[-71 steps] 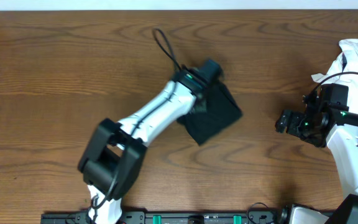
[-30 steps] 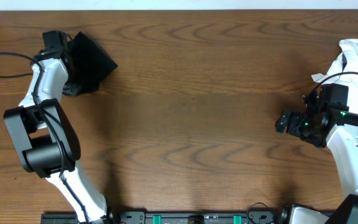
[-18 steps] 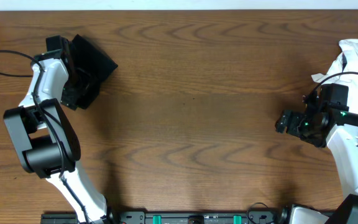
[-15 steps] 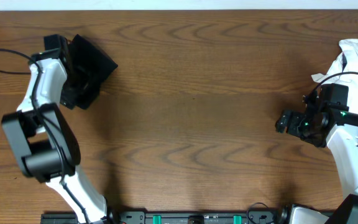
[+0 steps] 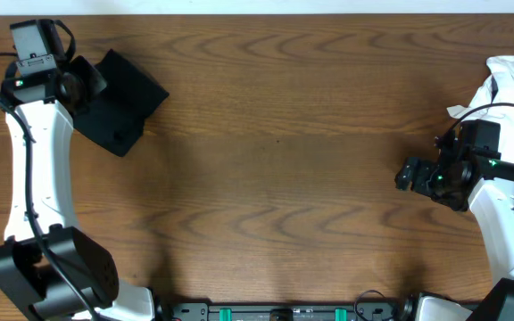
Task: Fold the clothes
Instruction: 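Lower the bundle and press it flat with the left gripper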
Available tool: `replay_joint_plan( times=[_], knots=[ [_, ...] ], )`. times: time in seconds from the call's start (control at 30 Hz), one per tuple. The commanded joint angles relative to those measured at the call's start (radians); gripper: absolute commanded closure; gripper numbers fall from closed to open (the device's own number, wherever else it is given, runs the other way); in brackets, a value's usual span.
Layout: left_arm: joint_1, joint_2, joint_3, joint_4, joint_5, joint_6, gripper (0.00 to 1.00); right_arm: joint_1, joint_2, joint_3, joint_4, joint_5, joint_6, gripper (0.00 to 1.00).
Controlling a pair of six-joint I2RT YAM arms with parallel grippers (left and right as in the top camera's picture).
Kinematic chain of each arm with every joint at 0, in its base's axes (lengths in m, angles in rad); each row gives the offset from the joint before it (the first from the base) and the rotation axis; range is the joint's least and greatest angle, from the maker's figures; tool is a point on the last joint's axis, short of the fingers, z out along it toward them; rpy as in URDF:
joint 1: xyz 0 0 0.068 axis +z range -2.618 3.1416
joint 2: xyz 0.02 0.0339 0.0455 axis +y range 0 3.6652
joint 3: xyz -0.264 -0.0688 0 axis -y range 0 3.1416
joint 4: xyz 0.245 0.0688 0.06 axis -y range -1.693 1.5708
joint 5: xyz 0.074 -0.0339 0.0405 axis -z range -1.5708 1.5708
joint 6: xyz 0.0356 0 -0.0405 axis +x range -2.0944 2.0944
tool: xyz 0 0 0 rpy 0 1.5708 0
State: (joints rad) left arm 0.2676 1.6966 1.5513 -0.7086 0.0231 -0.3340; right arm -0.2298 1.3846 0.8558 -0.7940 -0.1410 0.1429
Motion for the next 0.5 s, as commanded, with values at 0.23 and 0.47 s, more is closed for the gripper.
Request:
replay_joint_plan(
  times=[0.23,0.47],
  knots=[
    [0.126,0.135,0.004,0.138,-0.012,0.068,0.94,-0.009,-0.006,0.013,0.001,0.003,0.01,0.01],
    [0.181,0.291,0.004,0.238,-0.011,0.068,0.94,-0.009,-0.006,0.013,0.001,0.003,0.01,0.01]
  ],
)
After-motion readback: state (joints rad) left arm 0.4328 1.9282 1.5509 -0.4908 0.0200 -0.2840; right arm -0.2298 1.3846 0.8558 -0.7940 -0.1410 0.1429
